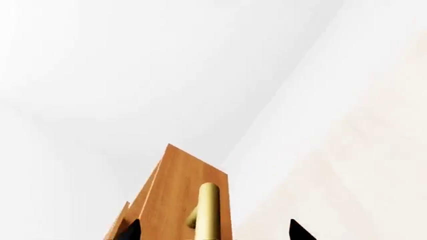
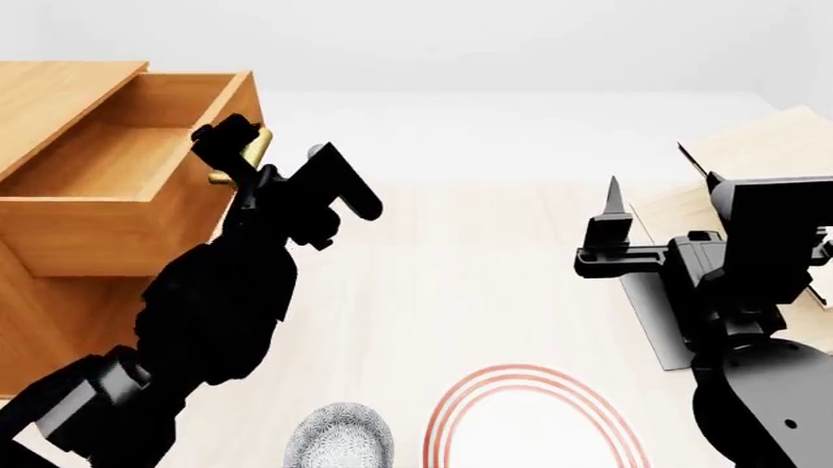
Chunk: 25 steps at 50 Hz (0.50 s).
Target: Open the top drawer of the cabinet and put the bowl in it.
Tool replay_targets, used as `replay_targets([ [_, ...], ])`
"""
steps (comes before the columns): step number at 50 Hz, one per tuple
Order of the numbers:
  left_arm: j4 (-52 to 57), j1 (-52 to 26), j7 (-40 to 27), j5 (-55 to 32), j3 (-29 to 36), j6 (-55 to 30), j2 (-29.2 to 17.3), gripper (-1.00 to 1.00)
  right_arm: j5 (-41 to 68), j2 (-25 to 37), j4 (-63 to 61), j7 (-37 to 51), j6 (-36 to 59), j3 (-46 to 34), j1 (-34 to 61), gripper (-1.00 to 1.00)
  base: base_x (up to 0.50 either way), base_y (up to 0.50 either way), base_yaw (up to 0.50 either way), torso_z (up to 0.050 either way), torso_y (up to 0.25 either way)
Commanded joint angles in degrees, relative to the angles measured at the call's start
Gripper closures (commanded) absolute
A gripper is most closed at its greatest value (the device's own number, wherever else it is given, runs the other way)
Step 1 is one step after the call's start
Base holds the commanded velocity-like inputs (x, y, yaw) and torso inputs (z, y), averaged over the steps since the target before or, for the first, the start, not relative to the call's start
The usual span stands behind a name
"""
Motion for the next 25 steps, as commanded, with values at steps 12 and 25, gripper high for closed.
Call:
replay_targets([
  [12,22.91,-9.51,3.75,-10.32,-21.23,-16.60,3.67,-1.00,1.33,0.21,-1.36,0.46,1.10,0.45,0.43,-1.00,0.00,0.00,0.00,0.000,0.000],
  [25,9.03,-18.14,4.19,-16.70,-43.68,-27.28,10.66,-1.00,2.57,0.48,-2.75,0.97,2.62,1.37,1.05,-1.00,0.00,0.00,0.00,0.000,0.000],
])
